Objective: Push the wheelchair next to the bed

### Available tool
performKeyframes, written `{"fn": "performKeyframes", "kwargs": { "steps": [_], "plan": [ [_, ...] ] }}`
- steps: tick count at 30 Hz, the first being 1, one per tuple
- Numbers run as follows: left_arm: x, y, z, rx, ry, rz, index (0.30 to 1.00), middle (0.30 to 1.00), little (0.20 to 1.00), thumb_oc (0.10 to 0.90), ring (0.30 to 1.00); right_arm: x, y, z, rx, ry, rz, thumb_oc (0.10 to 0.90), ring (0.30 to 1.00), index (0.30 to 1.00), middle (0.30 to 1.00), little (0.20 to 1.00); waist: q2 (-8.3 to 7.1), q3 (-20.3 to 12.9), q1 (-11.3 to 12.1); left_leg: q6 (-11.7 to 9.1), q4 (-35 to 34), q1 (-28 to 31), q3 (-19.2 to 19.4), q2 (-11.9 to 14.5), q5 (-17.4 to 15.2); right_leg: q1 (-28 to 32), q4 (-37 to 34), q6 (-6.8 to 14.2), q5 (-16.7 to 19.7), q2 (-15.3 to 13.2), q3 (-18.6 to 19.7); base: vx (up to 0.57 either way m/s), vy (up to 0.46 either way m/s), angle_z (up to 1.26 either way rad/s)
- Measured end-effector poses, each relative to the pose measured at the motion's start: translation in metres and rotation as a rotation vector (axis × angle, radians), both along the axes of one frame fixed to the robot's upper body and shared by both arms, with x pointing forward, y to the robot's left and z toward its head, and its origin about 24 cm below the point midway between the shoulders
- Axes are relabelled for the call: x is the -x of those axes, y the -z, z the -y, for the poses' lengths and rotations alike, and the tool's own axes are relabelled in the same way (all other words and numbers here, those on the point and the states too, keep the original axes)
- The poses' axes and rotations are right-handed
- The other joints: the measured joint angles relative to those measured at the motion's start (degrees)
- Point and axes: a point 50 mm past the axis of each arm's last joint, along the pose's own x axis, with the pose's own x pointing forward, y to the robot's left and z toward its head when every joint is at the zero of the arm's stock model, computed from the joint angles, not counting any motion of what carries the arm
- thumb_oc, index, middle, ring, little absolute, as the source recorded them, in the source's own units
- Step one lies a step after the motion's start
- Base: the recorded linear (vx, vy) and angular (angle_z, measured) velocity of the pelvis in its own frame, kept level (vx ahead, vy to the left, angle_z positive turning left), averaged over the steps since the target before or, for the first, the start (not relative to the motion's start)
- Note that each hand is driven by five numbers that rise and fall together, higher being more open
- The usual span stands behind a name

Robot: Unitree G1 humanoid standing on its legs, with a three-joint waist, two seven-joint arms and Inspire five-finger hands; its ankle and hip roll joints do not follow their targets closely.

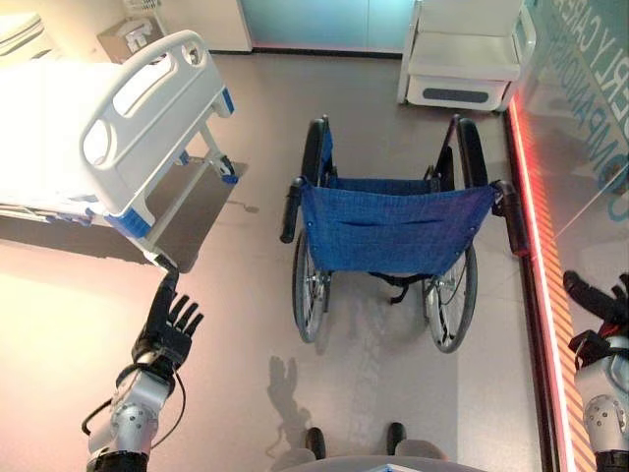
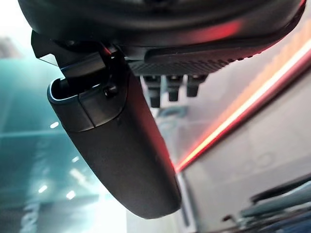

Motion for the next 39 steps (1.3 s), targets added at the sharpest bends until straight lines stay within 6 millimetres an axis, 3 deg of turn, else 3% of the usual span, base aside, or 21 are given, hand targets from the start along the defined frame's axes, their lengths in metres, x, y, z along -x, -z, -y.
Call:
{"fn": "performKeyframes", "kwargs": {
  "steps": [8,15,19,26,39],
  "plan": [
    [-0.026,-0.057,0.018,-0.071,0.212,0.159,0.900,0.900,0.900,0.800,0.900,-0.027,-0.073,-0.016,0.163,-0.120,0.222,0.800,0.900,0.900,0.900,0.900,0.85,0.28,0.39,-0.02,0.40,-0.38,-0.06,-0.01,0.02,-0.55,0.01,0.00,0.03,0.00,0.03,0.01,-0.004,0.01],
    [-0.035,-0.081,0.021,-0.113,0.294,0.199,0.900,0.900,0.900,0.800,0.900,-0.035,-0.105,-0.028,0.190,-0.171,0.377,0.800,0.900,0.900,0.900,0.900,0.84,1.58,0.55,-0.06,0.40,-0.93,-0.05,-0.03,0.04,-1.08,0.01,0.05,0.07,-0.01,0.03,0.00,-0.005,0.00],
    [-0.047,-0.097,0.026,-0.145,0.333,0.233,0.900,0.900,0.900,0.800,0.900,-0.043,-0.119,-0.047,0.157,-0.266,0.448,0.800,0.900,0.900,0.900,0.900,0.58,3.19,0.46,-0.06,0.40,-1.19,-0.05,-0.04,0.04,-1.33,0.02,0.04,0.08,0.00,0.05,0.00,0.000,0.00],
    [-0.061,-0.126,0.046,-0.217,0.469,0.291,0.900,0.900,0.900,0.800,0.900,-0.053,-0.112,-0.073,0.081,-0.406,0.372,0.800,0.900,0.900,0.900,0.900,0.06,5.07,1.01,-0.08,0.42,-1.78,0.00,-0.04,0.06,-1.73,0.02,0.08,0.05,-0.03,1.80,-0.01,-0.005,0.03],
    [-0.067,-0.133,0.068,-0.269,0.632,0.241,0.900,0.900,0.900,0.800,0.900,-0.063,-0.090,-0.088,0.014,-0.510,0.165,0.800,0.900,0.900,0.900,0.900,-2.06,6.74,1.72,-0.08,0.42,-2.07,1.10,-0.06,0.06,-2.47,0.03,0.15,0.11,-0.05,2.84,0.00,-0.007,-0.03]
  ]
}}
